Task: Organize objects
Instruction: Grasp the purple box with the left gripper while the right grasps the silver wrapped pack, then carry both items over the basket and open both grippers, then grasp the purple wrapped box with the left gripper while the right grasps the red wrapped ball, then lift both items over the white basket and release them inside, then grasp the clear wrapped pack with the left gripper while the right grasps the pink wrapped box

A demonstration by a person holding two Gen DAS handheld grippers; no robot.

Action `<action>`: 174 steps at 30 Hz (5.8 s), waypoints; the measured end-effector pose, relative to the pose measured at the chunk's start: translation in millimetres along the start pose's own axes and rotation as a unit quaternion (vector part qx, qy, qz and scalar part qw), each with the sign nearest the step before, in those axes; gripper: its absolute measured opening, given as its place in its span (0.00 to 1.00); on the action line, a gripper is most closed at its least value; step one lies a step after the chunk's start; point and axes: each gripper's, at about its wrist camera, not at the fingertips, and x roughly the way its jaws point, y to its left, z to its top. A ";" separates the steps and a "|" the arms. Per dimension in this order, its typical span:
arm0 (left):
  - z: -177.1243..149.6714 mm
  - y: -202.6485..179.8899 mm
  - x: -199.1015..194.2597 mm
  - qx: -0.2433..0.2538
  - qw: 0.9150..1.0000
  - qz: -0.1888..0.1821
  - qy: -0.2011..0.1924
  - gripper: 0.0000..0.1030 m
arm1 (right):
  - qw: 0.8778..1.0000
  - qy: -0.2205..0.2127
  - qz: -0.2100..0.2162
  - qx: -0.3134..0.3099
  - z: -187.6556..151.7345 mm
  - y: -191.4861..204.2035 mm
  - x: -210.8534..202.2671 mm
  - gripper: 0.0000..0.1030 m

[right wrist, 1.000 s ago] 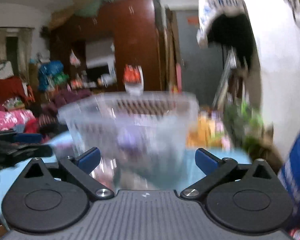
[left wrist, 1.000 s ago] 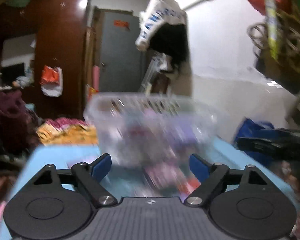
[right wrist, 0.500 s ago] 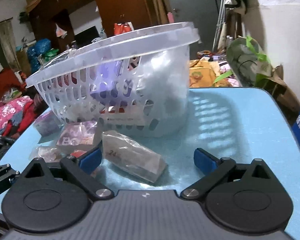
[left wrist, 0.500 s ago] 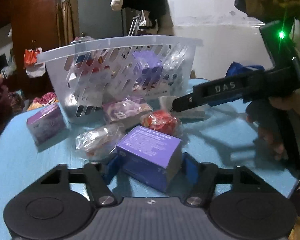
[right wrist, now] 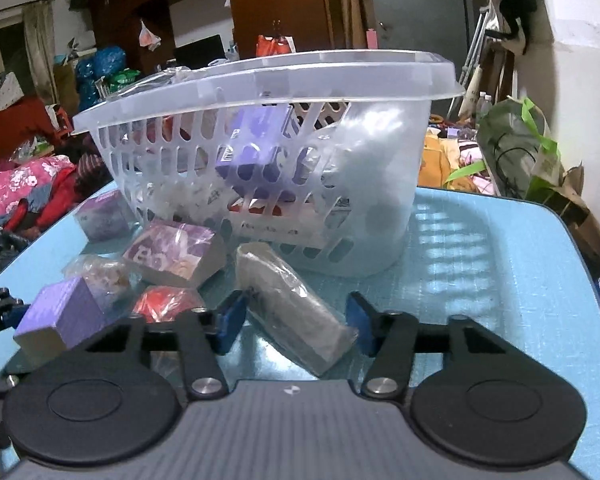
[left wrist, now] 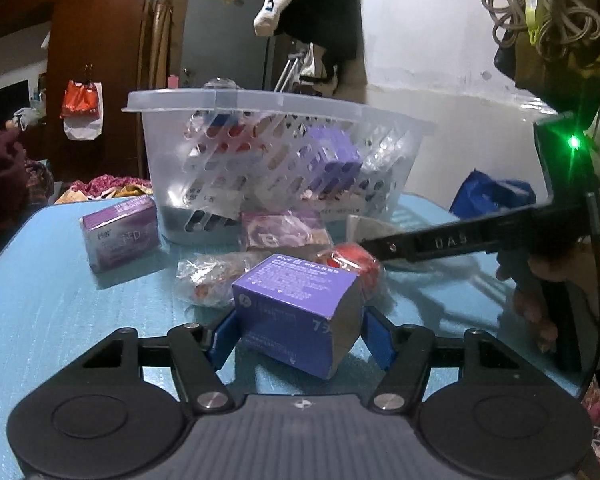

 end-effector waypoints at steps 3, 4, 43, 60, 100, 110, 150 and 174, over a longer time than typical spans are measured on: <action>-1.0 0.9 -3.6 -0.003 1.000 0.000 -0.014 0.66 | 1.000 -0.023 0.005 0.010 -3.2 -2.6 -10.2 0.51; -1.4 1.1 -4.7 -0.004 1.000 0.000 -0.020 0.66 | 0.999 -0.031 0.006 0.012 -4.3 -3.1 -13.7 0.48; -6.9 13.2 -33.3 -0.025 0.990 -0.037 -0.137 0.66 | 0.969 -0.248 0.004 -0.006 -26.8 14.6 -68.8 0.42; 179.6 11.4 64.3 -0.016 0.998 0.043 -0.045 0.75 | 0.985 -0.136 -0.103 -0.042 120.3 20.9 -13.8 0.66; 63.9 111.9 63.0 0.010 0.991 0.118 0.065 0.50 | 0.998 -0.032 0.037 -0.041 -16.1 57.1 -8.3 0.48; 43.2 98.0 6.5 -0.014 0.997 0.080 -0.019 0.43 | 0.997 -0.057 0.032 -0.030 -16.6 49.6 -16.4 0.48; 124.0 48.5 -28.4 0.006 0.994 0.078 -0.083 0.91 | 0.983 -0.178 -0.021 -0.035 37.6 49.9 -76.6 1.00; 29.7 62.4 14.8 -0.023 0.996 0.082 0.042 0.57 | 0.998 -0.042 -0.017 0.035 3.1 54.0 11.9 1.00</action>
